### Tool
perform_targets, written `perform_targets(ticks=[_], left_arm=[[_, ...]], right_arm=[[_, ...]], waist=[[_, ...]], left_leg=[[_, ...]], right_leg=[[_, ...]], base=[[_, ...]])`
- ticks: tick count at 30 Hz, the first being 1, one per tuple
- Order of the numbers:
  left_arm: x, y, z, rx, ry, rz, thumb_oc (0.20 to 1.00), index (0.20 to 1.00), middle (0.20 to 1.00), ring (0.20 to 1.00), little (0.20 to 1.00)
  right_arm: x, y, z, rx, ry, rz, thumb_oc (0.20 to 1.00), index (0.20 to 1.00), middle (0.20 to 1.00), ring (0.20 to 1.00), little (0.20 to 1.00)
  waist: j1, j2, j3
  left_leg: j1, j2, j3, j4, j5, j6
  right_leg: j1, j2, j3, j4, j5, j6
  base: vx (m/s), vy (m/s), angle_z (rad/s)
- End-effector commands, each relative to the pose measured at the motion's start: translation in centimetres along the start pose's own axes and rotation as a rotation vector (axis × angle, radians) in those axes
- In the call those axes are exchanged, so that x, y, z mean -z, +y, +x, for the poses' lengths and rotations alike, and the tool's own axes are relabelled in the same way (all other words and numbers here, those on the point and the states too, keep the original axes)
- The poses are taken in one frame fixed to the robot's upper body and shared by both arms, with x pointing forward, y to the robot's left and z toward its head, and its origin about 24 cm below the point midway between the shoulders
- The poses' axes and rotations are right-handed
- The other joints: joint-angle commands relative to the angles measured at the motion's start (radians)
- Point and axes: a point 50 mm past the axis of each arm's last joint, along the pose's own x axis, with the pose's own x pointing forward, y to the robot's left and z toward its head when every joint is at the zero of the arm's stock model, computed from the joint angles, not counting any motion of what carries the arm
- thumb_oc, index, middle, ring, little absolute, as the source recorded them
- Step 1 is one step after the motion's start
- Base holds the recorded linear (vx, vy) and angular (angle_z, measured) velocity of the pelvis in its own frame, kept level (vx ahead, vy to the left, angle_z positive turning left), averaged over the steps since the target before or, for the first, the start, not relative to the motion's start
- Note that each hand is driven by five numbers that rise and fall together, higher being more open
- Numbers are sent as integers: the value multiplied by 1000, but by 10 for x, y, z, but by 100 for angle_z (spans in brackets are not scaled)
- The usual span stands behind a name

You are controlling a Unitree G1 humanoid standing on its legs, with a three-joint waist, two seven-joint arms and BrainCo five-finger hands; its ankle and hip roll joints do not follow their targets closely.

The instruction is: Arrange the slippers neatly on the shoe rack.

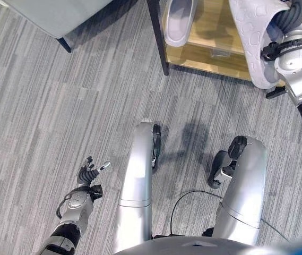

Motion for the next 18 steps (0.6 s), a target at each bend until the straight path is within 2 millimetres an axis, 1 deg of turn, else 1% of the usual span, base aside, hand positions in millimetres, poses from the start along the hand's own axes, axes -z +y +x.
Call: perform_targets(ticks=[1,2,3,4,5,6,7,8,9,10,11,13,14,15,16,17,18], left_arm=[[0,0,-2,38,-30,119,1000,1000,1000,1000,1000],[-2,-4,-2,49,-41,126,1000,1000,1000,1000,1000],[-4,-7,-1,61,-50,131,1000,1000,1000,1000,1000],[-8,-11,-1,79,-71,140,1000,1000,1000,1000,1000],[-10,-13,0,91,-75,151,1000,1000,1000,1000,1000],[-14,-12,0,97,-91,182,1000,1000,1000,1000,1000],[-17,-10,1,93,-103,204,1000,1000,1000,1000,1000],[-20,-5,2,81,-115,223,1000,1000,1000,1000,1000],[-20,-5,1,82,-122,242,1000,1000,1000,1000,1000],[-20,-7,1,92,-127,249,1000,1000,1000,1000,1000],[-24,-10,2,95,-144,252,1000,1000,1000,1000,1000],[-22,-13,3,96,-138,239,1000,1000,1000,1000,1000],[-22,-17,3,108,-139,229,1000,1000,1000,1000,1000],[-22,-20,2,112,-141,216,1000,1000,1000,1000,1000],[-25,-23,4,121,-145,209,1000,1000,1000,1000,1000],[-20,-26,2,126,-131,217,1000,1000,1000,1000,1000],[-14,-26,1,126,-117,234,1000,1000,1000,1000,1000]], right_arm=[[9,4,-10,-26,-34,-77,200,200,200,200,200],[18,8,-22,-36,1,-59,200,200,200,200,200],[26,10,-32,-46,30,-62,200,200,200,200,200],[42,6,-51,-55,83,-82,200,200,200,200,200],[52,8,-66,-71,127,-86,200,200,200,200,200],[66,10,-86,-73,195,-76,200,200,200,200,200],[70,12,-92,-73,216,-75,200,200,200,200,200],[69,20,-94,-87,222,-51,200,200,200,200,200],[70,20,-95,-97,226,-56,200,200,200,200,200],[70,21,-93,-102,220,-63,200,200,200,200,200],[65,22,-86,-98,199,-56,200,200,200,200,200],[62,27,-80,-101,184,-56,200,200,200,200,200],[63,28,-81,-96,191,-51,200,200,200,200,200],[63,26,-80,-88,192,-58,200,200,200,200,200],[62,26,-79,-84,184,-60,200,200,200,200,200],[66,26,-87,-88,204,-64,200,200,200,200,200],[69,27,-91,-94,217,-62,200,200,200,200,200]], waist=[[-13,-8,-83],[-17,-10,-88],[-21,-16,-89],[-28,-18,-79],[-28,-23,-71],[-25,-21,-45],[-24,-17,-27],[-14,-8,-11],[-12,-7,-10],[-13,-4,-6],[-26,-9,0],[-34,-10,3],[-39,-16,7],[-43,-10,13],[-48,-5,19],[-55,1,11],[-60,7,8]], left_leg=[[-1,-10,-61,-185,47,39],[15,-9,-62,-236,65,39],[41,-5,-62,-284,77,36],[91,-7,-54,-364,102,38],[127,-10,-57,-415,113,37],[209,-22,-60,-509,124,41],[236,-30,-59,-538,128,50],[256,-27,-68,-560,135,58],[265,-21,-64,-575,145,60],[288,-16,-58,-608,160,53],[334,-10,-31,-676,183,47],[395,-22,1,-732,189,52],[423,-38,13,-741,187,47],[448,-53,18,-771,188,50],[448,-54,24,-779,189,50],[456,-52,28,-785,189,46],[475,-44,31,-802,190,39]], right_leg=[[92,-56,-26,-206,77,-49],[113,-61,-42,-254,99,-38],[147,-62,-57,-308,110,-36],[203,-72,-85,-392,137,-25],[248,-74,-101,-444,147,-18],[324,-87,-123,-518,204,7],[342,-98,-130,-544,259,33],[362,-115,-138,-585,330,49],[371,-112,-160,-611,347,51],[393,-86,-200,-670,345,50],[411,-23,-266,-762,360,45],[421,39,-334,-850,419,67],[464,55,-365,-924,422,67],[476,66,-351,-950,412,69],[458,80,-332,-929,391,50],[458,88,-323,-931,376,27],[484,82,-322,-962,375,25]], base=[[-78,124,7],[-99,148,21],[-89,154,17],[-86,139,10],[-98,182,-3],[-73,149,13],[-43,241,16],[2,218,27],[-8,202,-24],[-48,131,-38],[-58,123,-64],[-9,49,-46],[30,-54,-44],[26,-102,1],[74,-121,23],[79,-136,50],[81,-147,43]])
